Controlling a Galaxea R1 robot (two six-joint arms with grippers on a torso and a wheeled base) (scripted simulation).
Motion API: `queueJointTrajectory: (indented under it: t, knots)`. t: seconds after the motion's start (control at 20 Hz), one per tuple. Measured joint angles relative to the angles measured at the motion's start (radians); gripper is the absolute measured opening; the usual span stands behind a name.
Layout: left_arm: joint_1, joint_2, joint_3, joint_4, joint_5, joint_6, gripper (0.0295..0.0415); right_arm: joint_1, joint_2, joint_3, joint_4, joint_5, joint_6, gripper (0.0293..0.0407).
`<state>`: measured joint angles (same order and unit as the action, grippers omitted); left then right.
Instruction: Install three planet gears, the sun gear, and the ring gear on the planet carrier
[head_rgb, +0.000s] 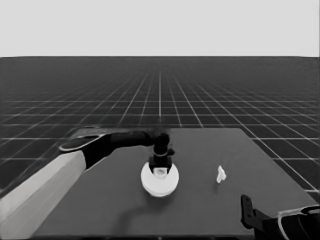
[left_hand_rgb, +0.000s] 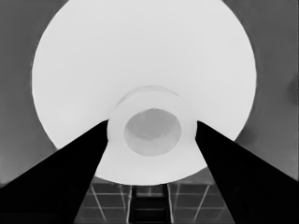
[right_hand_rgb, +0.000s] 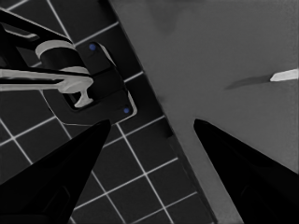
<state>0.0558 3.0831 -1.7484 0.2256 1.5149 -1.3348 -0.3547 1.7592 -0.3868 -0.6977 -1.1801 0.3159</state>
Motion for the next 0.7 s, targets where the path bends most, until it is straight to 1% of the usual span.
queueJointTrajectory:
  t: [0.7]
  knots:
    - [0.028, 0.000, -0.010, 0.010, -0.003, 0.062, 0.0351, 0.000, 0.000, 0.000, 0.000, 0.000, 0.000, 0.0385]
